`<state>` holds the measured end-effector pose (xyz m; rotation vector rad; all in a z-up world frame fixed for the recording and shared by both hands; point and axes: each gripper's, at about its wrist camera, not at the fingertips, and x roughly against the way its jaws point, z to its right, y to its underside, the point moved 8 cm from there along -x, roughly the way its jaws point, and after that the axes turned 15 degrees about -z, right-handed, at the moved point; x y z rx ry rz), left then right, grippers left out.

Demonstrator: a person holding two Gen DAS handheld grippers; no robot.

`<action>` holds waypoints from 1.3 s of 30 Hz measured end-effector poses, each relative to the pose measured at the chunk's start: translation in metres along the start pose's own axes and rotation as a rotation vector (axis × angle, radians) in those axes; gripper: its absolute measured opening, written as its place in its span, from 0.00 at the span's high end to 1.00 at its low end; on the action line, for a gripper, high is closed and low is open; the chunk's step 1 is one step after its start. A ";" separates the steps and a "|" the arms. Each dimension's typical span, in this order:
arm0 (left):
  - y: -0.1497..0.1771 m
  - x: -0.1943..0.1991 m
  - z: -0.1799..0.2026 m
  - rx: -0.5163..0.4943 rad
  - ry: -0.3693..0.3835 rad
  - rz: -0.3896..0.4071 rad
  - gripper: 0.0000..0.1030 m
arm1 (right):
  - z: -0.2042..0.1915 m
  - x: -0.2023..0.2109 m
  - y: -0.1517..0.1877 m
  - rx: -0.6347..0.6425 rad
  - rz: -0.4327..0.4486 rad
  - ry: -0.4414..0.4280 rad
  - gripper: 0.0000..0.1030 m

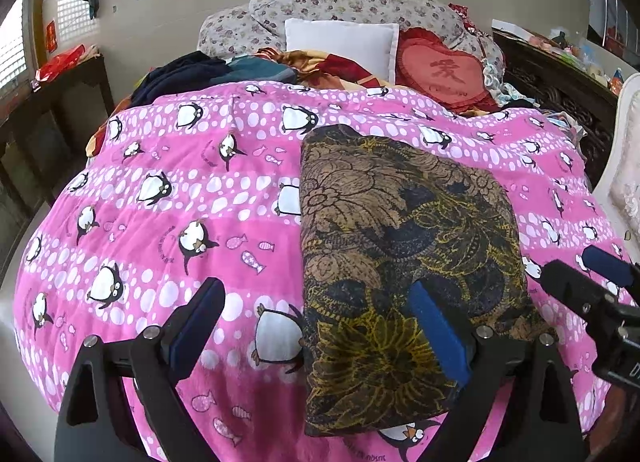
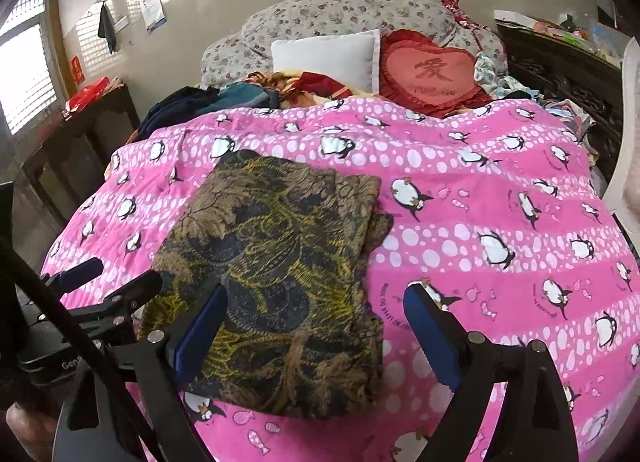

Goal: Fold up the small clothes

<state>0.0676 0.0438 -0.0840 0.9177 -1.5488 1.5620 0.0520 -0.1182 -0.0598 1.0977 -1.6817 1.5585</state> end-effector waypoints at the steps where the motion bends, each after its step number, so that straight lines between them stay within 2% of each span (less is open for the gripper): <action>1: 0.000 0.000 0.001 0.000 0.003 -0.001 0.09 | 0.001 0.000 -0.001 -0.002 0.000 0.001 0.10; 39: -0.004 -0.009 -0.002 0.018 -0.016 -0.017 0.09 | -0.004 -0.019 -0.006 -0.005 -0.039 -0.006 0.09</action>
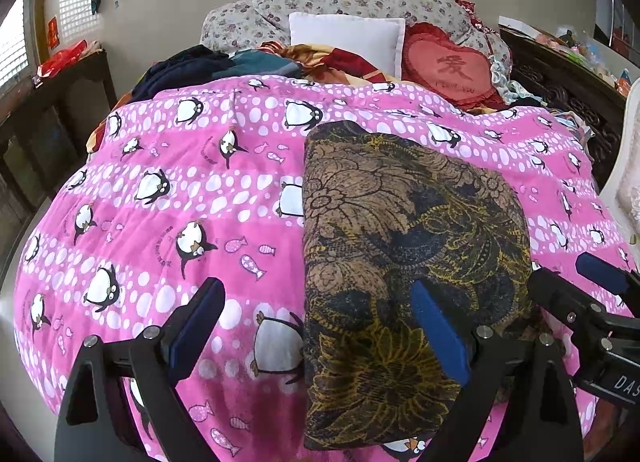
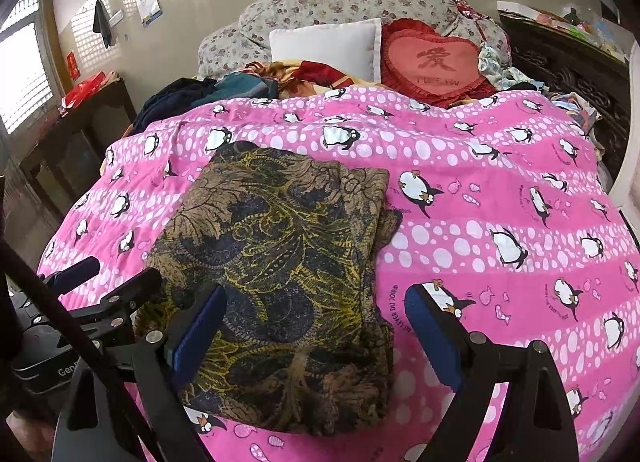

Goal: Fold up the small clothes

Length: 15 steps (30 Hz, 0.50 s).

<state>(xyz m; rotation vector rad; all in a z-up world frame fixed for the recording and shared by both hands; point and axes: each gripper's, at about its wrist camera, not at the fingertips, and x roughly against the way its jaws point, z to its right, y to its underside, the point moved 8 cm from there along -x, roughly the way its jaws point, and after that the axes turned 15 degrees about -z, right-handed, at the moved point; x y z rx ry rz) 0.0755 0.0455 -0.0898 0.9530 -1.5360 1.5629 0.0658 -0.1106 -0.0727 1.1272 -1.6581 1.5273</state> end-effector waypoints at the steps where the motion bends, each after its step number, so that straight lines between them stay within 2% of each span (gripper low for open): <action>1: 0.000 0.000 0.000 -0.001 0.000 0.000 0.09 | 0.000 0.000 0.000 -0.002 -0.002 -0.001 0.09; 15: 0.002 -0.003 0.002 -0.006 0.015 -0.008 0.09 | -0.002 -0.004 0.002 -0.006 -0.018 -0.007 0.09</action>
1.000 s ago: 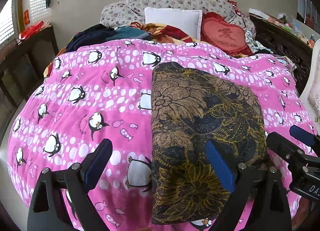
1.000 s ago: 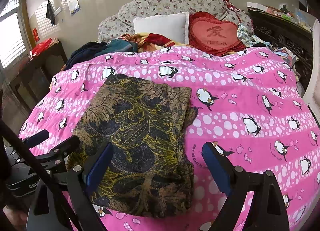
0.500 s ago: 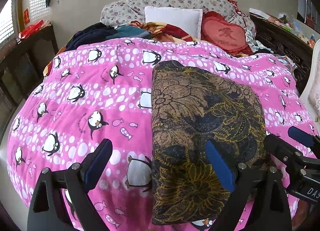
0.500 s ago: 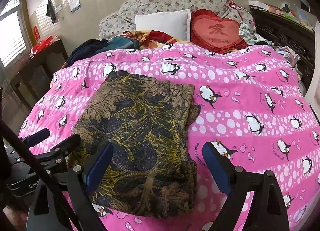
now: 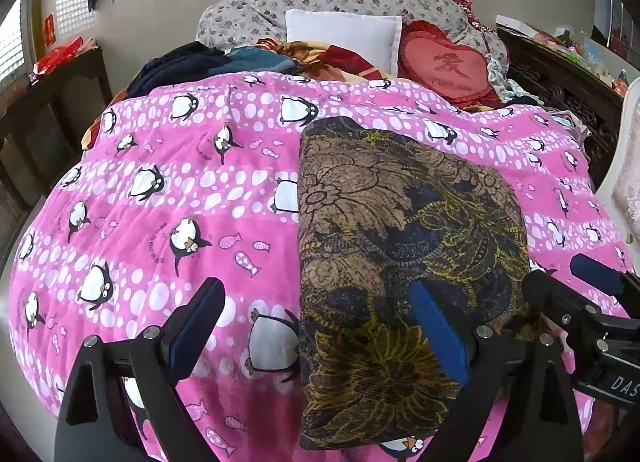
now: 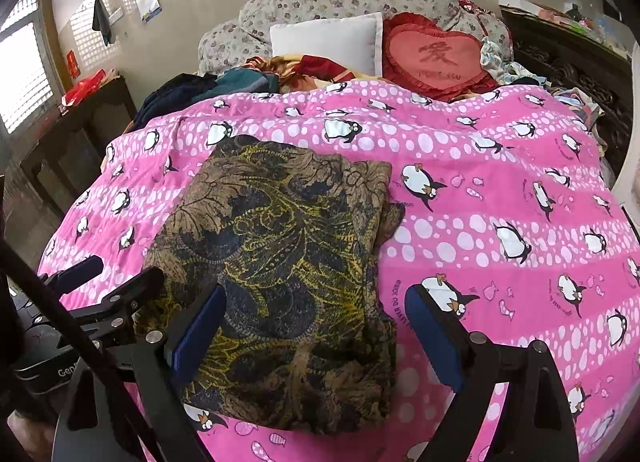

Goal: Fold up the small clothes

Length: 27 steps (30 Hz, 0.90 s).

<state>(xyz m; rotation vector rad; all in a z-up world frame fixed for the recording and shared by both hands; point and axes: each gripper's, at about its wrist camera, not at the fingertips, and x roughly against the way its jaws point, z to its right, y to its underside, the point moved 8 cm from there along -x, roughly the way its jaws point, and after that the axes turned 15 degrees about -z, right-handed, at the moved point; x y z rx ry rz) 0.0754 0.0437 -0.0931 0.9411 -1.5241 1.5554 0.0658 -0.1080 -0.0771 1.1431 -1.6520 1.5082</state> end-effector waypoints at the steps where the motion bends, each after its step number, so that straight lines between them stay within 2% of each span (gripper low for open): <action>1: 0.000 0.000 0.000 -0.001 -0.003 0.002 0.09 | 0.000 0.000 0.000 -0.001 -0.002 0.000 0.09; 5: -0.001 0.002 0.001 -0.018 -0.012 0.024 0.09 | 0.001 -0.002 0.000 -0.002 -0.006 -0.002 0.09; 10: -0.002 -0.001 -0.002 -0.005 0.000 0.001 0.09 | 0.012 0.002 -0.003 -0.009 -0.016 -0.030 0.09; 18: -0.018 -0.008 -0.041 0.083 -0.037 -0.002 0.09 | 0.076 0.028 -0.024 -0.109 0.035 0.075 0.08; 20: -0.021 -0.009 -0.048 0.101 -0.038 -0.004 0.09 | 0.085 0.027 -0.024 -0.128 0.030 0.075 0.08; 24: -0.023 -0.010 -0.049 0.099 -0.040 -0.005 0.09 | 0.087 0.017 -0.020 -0.158 -0.001 0.031 0.08; 27: -0.025 -0.009 -0.039 0.075 -0.033 0.001 0.09 | 0.073 0.011 -0.020 -0.130 -0.011 0.018 0.08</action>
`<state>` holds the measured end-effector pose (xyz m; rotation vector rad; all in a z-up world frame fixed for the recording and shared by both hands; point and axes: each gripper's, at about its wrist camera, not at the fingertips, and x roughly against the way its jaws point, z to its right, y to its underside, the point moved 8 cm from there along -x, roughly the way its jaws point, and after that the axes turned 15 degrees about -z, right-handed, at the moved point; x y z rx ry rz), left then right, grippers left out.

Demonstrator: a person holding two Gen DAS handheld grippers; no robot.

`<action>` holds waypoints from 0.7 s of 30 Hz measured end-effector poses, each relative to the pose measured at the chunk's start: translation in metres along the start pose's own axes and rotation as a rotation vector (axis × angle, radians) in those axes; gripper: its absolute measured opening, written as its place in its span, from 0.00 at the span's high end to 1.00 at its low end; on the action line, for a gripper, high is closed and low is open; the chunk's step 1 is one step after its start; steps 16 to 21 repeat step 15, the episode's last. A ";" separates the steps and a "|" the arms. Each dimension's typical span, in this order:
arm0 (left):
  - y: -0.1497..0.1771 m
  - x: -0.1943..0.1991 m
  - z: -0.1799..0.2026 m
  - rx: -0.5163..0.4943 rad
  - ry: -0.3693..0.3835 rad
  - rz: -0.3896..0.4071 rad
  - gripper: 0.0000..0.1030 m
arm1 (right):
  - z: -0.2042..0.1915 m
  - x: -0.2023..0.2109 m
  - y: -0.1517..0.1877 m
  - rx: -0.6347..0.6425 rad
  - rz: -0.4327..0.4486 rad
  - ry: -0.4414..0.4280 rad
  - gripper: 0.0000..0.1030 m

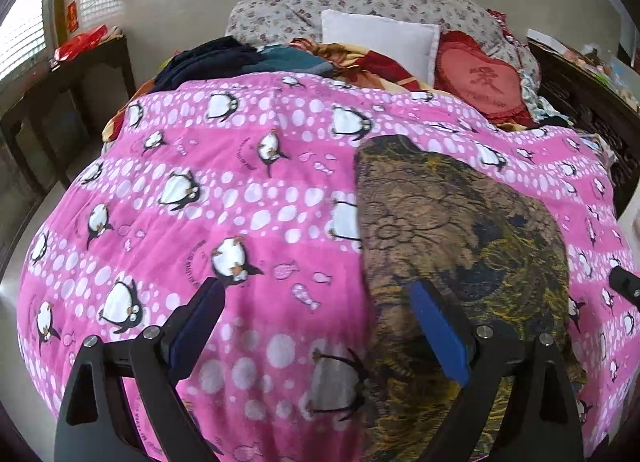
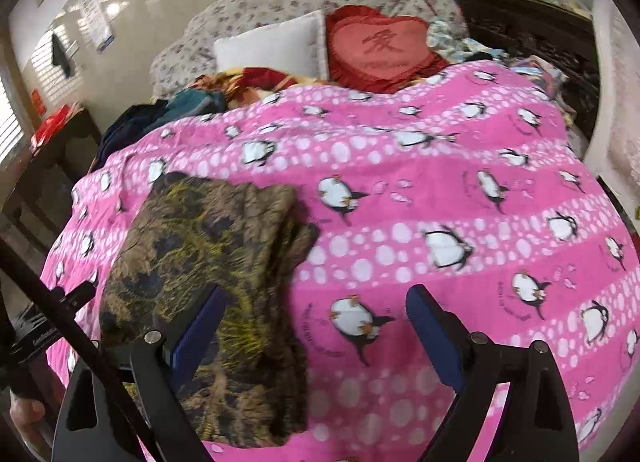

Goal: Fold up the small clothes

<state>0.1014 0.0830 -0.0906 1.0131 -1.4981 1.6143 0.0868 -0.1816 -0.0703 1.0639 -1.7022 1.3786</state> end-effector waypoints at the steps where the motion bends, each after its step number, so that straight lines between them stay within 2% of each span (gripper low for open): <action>1: 0.001 0.001 0.006 -0.010 0.012 0.001 0.09 | -0.008 0.000 0.001 0.021 0.003 0.001 0.08; 4: 0.003 0.005 0.024 -0.049 0.038 0.015 0.09 | -0.028 0.000 0.003 0.070 0.018 0.007 0.08; 9: 0.006 0.013 0.050 -0.128 0.026 0.079 0.09 | -0.049 -0.008 0.010 0.123 0.003 0.003 0.08; 21: 0.006 0.012 0.052 -0.134 0.014 0.078 0.09 | -0.047 -0.011 0.013 0.131 -0.008 0.013 0.08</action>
